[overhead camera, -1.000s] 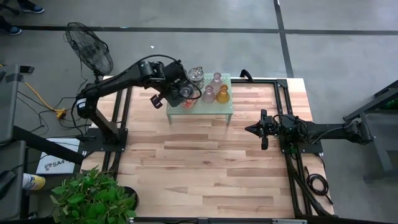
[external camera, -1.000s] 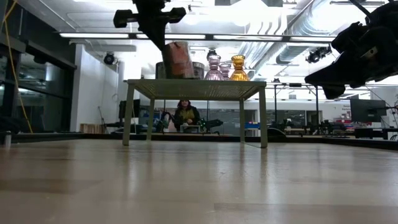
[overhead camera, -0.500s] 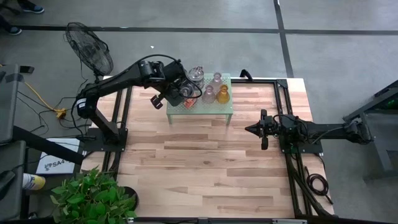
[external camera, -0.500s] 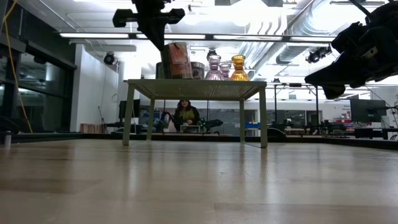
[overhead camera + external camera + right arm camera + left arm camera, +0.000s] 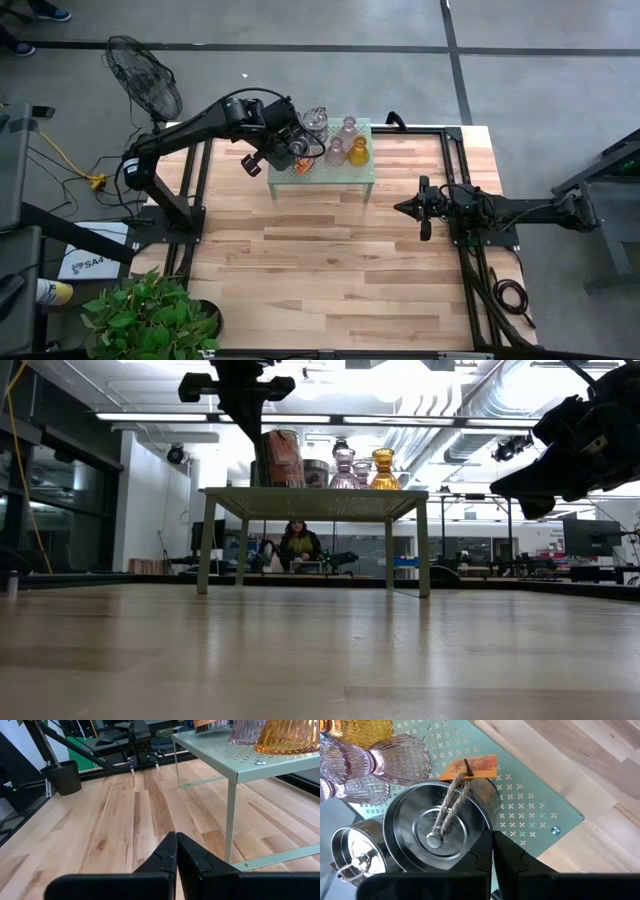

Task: Pick & Place candle stick holders
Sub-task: Put the silver scented candle on the shelf

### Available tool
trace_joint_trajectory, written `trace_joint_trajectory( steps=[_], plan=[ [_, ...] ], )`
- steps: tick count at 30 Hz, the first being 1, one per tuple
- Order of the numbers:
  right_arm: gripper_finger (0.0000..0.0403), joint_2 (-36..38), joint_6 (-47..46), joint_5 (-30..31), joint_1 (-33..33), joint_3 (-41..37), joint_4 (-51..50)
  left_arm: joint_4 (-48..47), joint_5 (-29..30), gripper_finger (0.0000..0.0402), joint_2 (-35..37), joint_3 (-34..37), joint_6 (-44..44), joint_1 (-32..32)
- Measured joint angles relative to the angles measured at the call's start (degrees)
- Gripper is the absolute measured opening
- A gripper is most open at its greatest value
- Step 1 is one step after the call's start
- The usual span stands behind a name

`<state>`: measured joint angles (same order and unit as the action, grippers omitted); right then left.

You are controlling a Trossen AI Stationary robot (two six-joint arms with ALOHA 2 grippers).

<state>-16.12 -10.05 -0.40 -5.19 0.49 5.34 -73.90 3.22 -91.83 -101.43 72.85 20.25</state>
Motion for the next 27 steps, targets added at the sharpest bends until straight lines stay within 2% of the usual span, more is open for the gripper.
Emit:
trace_joint_trajectory(
  steps=[27],
  plan=[
    [0.0001,0.0,0.0,0.0,0.0,0.0,0.0,0.0,-1.2,0.0000,0.0,0.0,-4.0,0.0]
  ],
)
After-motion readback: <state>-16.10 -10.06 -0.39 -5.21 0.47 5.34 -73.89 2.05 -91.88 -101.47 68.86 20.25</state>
